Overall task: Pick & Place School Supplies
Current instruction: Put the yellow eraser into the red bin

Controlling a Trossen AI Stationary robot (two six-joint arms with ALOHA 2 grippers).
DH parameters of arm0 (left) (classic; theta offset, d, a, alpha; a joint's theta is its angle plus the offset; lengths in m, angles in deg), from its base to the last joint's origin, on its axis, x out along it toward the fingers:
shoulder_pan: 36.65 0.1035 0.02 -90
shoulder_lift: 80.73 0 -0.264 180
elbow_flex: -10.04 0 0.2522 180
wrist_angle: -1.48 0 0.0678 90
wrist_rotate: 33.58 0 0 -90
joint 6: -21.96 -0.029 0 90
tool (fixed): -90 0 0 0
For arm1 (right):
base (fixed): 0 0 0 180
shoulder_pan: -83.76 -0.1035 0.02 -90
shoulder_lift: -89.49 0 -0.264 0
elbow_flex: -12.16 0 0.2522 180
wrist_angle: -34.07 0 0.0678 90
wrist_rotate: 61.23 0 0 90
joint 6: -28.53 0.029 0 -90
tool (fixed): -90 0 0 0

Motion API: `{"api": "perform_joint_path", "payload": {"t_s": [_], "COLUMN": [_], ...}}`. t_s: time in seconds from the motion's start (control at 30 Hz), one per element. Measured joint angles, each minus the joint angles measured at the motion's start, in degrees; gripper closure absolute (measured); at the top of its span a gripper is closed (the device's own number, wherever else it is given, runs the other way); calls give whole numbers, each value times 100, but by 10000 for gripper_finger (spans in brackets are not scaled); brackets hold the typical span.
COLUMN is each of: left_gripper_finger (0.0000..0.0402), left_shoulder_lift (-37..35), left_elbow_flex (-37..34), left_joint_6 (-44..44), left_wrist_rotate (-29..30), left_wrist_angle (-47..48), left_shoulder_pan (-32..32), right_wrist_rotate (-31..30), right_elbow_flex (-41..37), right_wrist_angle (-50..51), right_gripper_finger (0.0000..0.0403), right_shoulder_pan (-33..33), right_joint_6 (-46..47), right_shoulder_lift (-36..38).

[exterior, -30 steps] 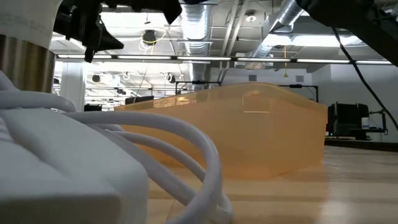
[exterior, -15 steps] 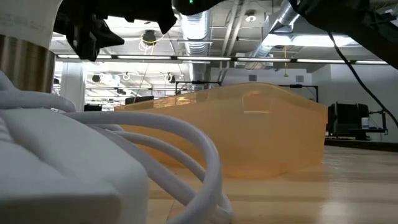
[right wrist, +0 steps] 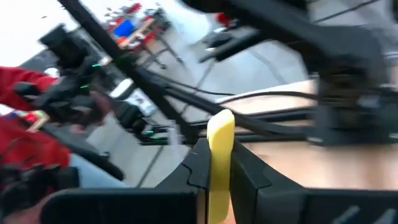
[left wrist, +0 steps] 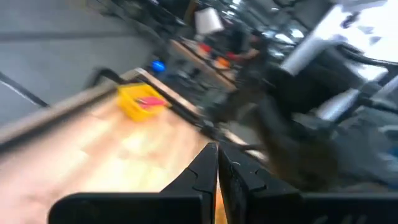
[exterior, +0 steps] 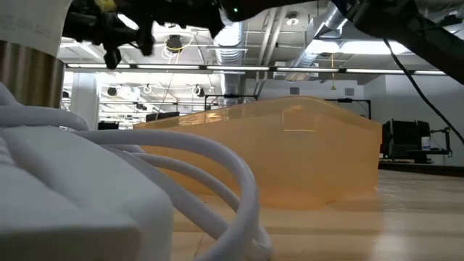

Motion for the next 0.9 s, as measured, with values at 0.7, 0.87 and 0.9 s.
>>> {"api": "perform_joint_path", "payload": {"t_s": [0.7,0.87,0.9], "left_gripper_finger": [394,394,394], "left_shoulder_lift": [153,153,153], "left_elbow_flex": [0,-2,-2], "left_joint_6": [-53,489,666], "left_wrist_rotate": [333,451,530], "left_wrist_angle": [-346,-1492,-1816], "left_shoulder_pan": [-217,-615,-689], "right_wrist_rotate": [42,-205,-203], "right_elbow_flex": [9,7,7], "right_wrist_angle": [-2109,-2095,-2105], "right_gripper_finger": [381,381,381], "right_shoulder_pan": [1463,1579,1585], "right_joint_6": [1252,1305,1326], "right_shoulder_lift": [317,306,306]}}
